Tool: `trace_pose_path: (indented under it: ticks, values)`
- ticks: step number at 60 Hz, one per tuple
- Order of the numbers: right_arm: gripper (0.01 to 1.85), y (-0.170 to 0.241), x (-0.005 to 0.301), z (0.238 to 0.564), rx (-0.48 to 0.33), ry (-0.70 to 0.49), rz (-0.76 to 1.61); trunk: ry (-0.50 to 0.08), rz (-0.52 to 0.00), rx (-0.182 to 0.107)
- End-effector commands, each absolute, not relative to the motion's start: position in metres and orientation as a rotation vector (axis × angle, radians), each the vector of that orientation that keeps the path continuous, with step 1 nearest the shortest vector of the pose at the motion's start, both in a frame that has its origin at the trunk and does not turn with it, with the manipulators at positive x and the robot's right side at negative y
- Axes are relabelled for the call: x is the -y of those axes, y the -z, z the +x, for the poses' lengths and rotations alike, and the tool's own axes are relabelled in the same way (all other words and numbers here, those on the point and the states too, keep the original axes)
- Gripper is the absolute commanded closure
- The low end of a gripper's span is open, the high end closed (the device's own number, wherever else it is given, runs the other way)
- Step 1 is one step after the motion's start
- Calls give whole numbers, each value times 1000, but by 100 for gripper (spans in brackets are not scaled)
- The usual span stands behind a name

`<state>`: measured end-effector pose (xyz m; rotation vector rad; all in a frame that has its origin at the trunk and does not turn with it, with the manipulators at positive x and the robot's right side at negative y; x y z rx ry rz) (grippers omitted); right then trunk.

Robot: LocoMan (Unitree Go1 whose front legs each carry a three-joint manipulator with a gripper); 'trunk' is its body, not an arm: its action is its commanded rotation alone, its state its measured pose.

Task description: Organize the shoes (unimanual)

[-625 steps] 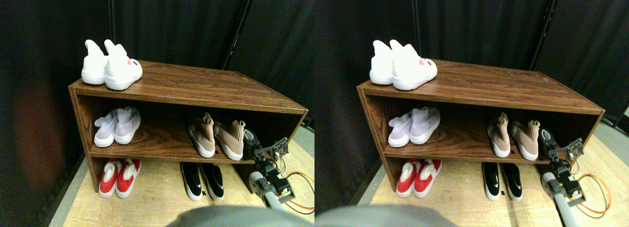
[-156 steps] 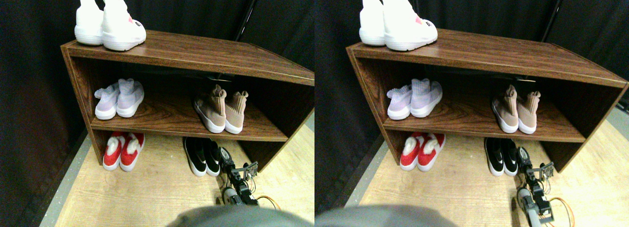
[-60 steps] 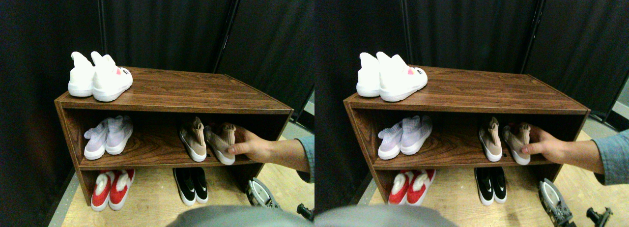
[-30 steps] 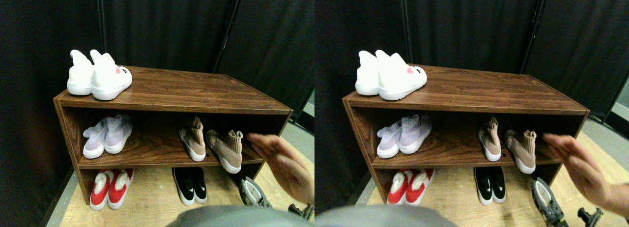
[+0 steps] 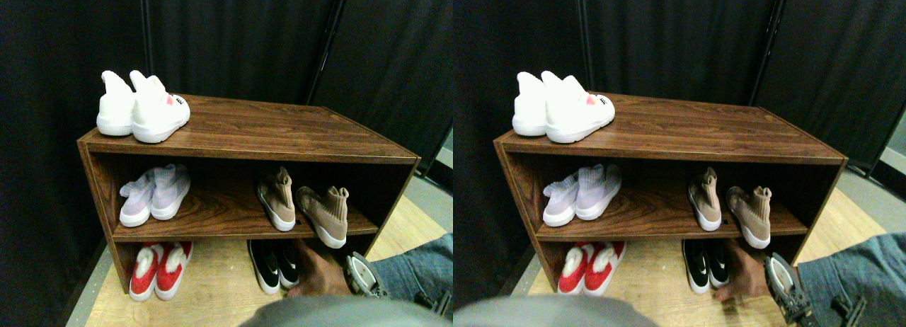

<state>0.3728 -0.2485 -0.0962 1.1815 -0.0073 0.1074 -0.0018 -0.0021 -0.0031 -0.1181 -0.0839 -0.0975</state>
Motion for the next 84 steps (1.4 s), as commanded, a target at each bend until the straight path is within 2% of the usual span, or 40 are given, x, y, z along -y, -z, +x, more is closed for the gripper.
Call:
trace_pose_path:
  ticks: [1, 24, 49, 65, 68, 70, 71, 72, 76, 77, 78, 82, 84]
  values:
    - [180, 87, 248, 374, 46, -131, 1177, 92, -124, 68]
    - [180, 89, 247, 377, 52, -103, 1199, 98, -116, 49]
    - [180, 89, 247, 379, 54, -105, 1205, 102, -111, 50]
    - [180, 85, 248, 375, 2, -121, 1267, 104, -114, 50]
    - [161, 83, 247, 373, 0, -111, 1318, 104, -114, 50]
    - [118, 82, 246, 372, 12, -107, 1298, 108, -114, 52]
    - [118, 82, 246, 372, 12, -107, 1298, 108, -114, 52]
    - [98, 81, 245, 372, 15, -105, 1281, 108, -114, 52]
    - [44, 78, 244, 371, 15, -95, 1225, 108, -114, 52]
    - [44, 78, 244, 371, 15, -95, 1225, 108, -114, 52]
    - [33, 77, 243, 371, 15, -95, 1203, 108, -114, 52]
    - [11, 76, 242, 373, 29, -86, 1143, 108, -114, 52]
    - [10, 76, 242, 374, 30, -84, 1143, 107, -113, 51]
